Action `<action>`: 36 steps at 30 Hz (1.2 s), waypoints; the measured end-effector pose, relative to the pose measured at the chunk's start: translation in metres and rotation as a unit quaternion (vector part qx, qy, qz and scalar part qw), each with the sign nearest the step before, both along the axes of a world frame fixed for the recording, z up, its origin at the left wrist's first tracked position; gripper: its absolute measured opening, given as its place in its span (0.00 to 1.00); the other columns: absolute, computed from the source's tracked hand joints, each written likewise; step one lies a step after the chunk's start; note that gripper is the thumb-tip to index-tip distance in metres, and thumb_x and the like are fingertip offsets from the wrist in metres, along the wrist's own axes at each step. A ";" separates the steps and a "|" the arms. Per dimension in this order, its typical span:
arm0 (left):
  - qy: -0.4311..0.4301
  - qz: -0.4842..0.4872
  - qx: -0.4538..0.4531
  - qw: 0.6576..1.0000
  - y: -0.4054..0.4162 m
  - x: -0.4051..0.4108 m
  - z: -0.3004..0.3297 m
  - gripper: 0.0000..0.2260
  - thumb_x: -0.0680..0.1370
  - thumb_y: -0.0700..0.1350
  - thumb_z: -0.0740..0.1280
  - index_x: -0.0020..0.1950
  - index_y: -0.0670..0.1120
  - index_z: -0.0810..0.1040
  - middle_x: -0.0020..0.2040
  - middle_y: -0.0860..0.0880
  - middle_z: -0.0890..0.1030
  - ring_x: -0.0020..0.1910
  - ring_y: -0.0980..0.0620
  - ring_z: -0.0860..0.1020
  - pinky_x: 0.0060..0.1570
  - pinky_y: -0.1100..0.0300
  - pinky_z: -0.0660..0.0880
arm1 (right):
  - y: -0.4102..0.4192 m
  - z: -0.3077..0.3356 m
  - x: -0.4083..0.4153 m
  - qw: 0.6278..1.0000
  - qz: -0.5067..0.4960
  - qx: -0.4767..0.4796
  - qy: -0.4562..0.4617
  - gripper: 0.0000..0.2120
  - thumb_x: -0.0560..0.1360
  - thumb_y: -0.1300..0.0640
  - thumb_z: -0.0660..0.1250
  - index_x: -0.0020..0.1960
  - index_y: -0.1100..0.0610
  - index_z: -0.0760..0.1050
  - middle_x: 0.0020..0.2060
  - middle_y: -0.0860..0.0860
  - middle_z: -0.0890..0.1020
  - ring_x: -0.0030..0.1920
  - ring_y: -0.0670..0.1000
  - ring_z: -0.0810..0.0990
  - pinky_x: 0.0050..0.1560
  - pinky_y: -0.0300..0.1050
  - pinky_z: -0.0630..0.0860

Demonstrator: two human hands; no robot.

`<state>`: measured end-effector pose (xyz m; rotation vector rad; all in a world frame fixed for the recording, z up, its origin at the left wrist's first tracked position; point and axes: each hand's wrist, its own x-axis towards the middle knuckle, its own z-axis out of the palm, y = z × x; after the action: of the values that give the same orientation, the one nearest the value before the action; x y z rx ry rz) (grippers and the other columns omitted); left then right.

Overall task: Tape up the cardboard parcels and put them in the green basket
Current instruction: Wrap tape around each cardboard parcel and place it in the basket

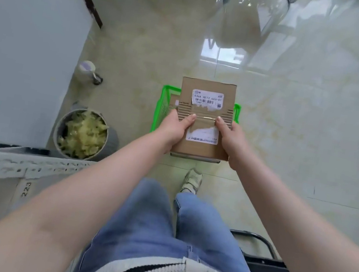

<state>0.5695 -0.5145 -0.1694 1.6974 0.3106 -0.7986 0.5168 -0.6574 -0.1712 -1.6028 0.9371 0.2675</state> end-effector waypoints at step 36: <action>-0.171 -0.284 0.487 0.808 -0.124 0.149 -0.517 0.47 0.77 0.69 0.51 0.78 0.38 0.33 0.79 0.37 0.35 0.79 0.40 0.36 0.74 0.44 0.34 | -0.115 -0.507 0.156 0.997 -0.029 0.009 0.076 0.12 0.81 0.58 0.63 0.63 0.57 0.74 0.57 0.54 0.82 0.57 0.53 0.80 0.64 0.54 0.74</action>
<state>0.7186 -0.6384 -0.6860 2.9568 -0.0973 -0.7715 0.6726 -0.7726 -0.6783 -1.5514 1.0931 0.3611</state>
